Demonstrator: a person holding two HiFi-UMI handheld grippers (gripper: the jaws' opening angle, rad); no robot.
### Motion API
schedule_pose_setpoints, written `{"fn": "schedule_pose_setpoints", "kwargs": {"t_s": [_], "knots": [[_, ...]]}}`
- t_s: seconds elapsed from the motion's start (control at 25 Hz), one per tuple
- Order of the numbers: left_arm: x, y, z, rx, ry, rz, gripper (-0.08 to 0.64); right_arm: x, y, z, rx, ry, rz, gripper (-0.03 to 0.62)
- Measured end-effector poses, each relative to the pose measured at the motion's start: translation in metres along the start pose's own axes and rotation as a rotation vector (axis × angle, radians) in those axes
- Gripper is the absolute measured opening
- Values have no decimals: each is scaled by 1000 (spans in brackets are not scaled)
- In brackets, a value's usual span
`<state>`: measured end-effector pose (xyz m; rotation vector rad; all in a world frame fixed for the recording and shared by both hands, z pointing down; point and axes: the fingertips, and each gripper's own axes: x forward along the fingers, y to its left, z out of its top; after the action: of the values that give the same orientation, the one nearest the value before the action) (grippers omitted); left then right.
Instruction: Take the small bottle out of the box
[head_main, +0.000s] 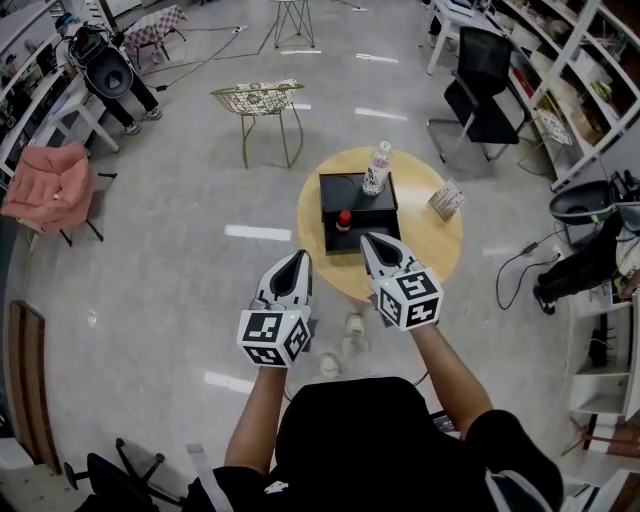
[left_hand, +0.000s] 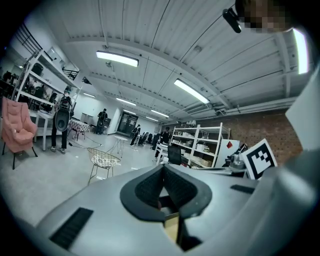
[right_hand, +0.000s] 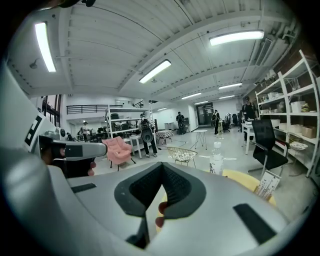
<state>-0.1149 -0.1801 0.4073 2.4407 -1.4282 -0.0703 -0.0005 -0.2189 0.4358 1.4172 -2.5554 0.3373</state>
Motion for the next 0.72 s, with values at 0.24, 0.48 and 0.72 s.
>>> {"fn": "schedule_pose_setpoints", "kwargs": {"t_s": [0.24,0.48,0.72], "knots": [[25,4,-4,-8,15,15,9,16,-21,-2,9,17,11,2],[50,8,-10,-11,37,22,9,32,-41,-9,18,46,22,2],[77,12,-23,-35,73,28,9,47,-61,-18,20,85,29,2]]}}
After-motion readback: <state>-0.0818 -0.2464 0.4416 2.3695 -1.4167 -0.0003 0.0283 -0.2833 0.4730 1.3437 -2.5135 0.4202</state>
